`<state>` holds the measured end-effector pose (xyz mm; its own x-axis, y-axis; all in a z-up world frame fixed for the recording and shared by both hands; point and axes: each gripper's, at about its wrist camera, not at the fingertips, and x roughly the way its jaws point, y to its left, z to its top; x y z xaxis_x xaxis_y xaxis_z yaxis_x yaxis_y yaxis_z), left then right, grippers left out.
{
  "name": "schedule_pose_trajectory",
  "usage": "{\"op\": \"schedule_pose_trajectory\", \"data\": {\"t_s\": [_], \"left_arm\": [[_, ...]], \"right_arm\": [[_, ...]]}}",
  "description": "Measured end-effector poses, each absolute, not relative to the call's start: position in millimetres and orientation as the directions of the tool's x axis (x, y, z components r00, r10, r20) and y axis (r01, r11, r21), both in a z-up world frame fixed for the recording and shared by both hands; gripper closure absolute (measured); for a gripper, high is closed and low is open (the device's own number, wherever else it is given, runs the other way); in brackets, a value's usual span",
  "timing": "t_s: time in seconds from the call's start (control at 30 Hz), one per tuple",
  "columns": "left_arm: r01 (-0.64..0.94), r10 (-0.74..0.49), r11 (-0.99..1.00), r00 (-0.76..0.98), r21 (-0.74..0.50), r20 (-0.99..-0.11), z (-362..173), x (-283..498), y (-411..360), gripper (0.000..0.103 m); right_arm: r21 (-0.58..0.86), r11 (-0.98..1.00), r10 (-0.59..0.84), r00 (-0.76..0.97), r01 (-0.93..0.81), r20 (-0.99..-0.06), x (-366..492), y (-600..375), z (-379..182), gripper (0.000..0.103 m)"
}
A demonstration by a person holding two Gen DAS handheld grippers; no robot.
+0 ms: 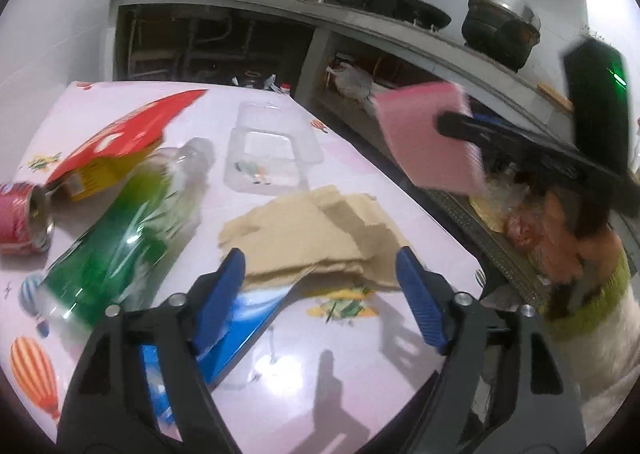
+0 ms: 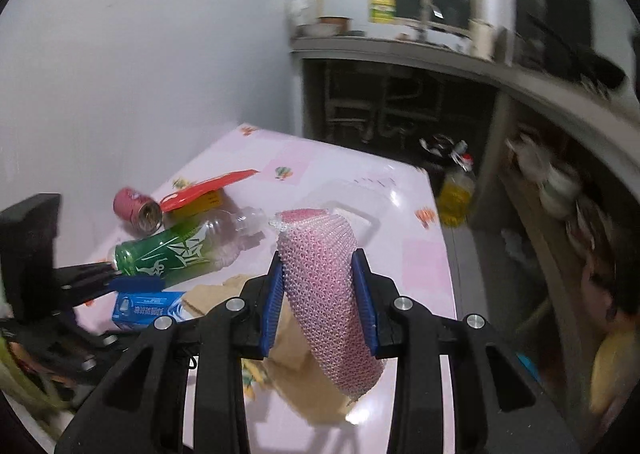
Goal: Collect trash
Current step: 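Lift the pink scrubber with the right tool while the left grasps the tan paper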
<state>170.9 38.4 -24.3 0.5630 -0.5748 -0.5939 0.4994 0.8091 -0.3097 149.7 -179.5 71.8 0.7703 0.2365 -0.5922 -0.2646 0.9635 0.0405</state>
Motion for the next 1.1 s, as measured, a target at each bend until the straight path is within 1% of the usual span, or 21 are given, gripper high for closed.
{"op": "schedule_pose_trajectory", "data": {"t_s": [0.13,0.17,0.3,0.33,0.4,0.43,0.5,0.53,0.6,0.63,0.67,0.7,0.73,0.77,0.97,1.03,1.1], "left_arm": [[0.49,-0.509,0.839,0.551,-0.238,-0.661,-29,194,5,0.027],[0.485,-0.468,0.853,0.553,-0.19,-0.69,-32,201,-8,0.027],[0.486,-0.352,0.873,0.565,-0.044,-0.746,-41,215,-41,0.028],[0.487,-0.328,0.873,0.566,-0.014,-0.756,-43,217,-47,0.029],[0.493,-0.274,0.868,0.573,0.058,-0.772,-47,220,-60,0.042],[0.498,-0.246,0.861,0.578,0.098,-0.778,-50,220,-67,0.045],[0.502,-0.216,0.853,0.59,0.144,-0.778,-52,218,-73,0.059],[0.502,-0.207,0.85,0.596,0.158,-0.776,-51,217,-74,0.062],[0.502,-0.183,0.841,0.618,0.203,-0.765,-53,216,-77,0.074],[0.502,-0.174,0.835,0.627,0.223,-0.76,-53,215,-78,0.076],[0.507,-0.178,0.832,0.628,0.226,-0.757,-52,215,-78,0.082],[0.511,-0.185,0.829,0.632,0.225,-0.753,-51,213,-79,0.092],[0.506,-0.182,0.83,0.643,0.234,-0.744,-48,212,-78,0.098],[0.501,-0.18,0.831,0.653,0.241,-0.736,-46,212,-78,0.1],[0.504,-0.236,0.815,0.738,0.285,-0.632,-13,188,-76,0.102],[0.532,-0.28,0.796,0.746,0.289,-0.605,0,172,-79,0.102],[0.588,-0.333,0.755,0.726,0.291,-0.602,9,152,-86,0.102]], "right_arm": [[0.129,0.975,0.223,0.766,-0.182,-0.603,125,-205,52,0.07],[0.145,0.975,0.222,0.764,-0.168,-0.606,121,-209,47,0.07],[0.226,0.968,0.229,0.758,-0.109,-0.611,104,-230,29,0.07],[0.242,0.965,0.23,0.758,-0.097,-0.61,100,-235,25,0.07],[0.25,0.965,0.223,0.762,-0.083,-0.608,96,-242,22,0.07],[0.253,0.964,0.22,0.764,-0.076,-0.606,94,-246,21,0.07],[0.27,0.96,0.223,0.771,-0.069,-0.596,91,-253,19,0.07],[0.275,0.959,0.224,0.773,-0.067,-0.593,90,-256,18,0.07],[0.29,0.955,0.227,0.779,-0.061,-0.584,87,-262,16,0.07],[0.298,0.953,0.23,0.782,-0.059,-0.579,87,-266,15,0.07],[0.302,0.952,0.231,0.784,-0.059,-0.576,86,-266,15,0.07],[0.305,0.951,0.231,0.786,-0.058,-0.573,85,-268,14,0.07],[0.307,0.95,0.232,0.789,-0.057,-0.57,85,-269,13,0.07],[0.309,0.949,0.232,0.791,-0.057,-0.567,83,-271,13,0.07],[0.34,0.94,0.234,0.804,-0.043,-0.547,76,-281,8,0.07],[0.352,0.935,0.237,0.808,-0.039,-0.54,74,-285,7,0.07],[0.361,0.932,0.238,0.811,-0.035,-0.535,72,-288,6,0.07]]}}
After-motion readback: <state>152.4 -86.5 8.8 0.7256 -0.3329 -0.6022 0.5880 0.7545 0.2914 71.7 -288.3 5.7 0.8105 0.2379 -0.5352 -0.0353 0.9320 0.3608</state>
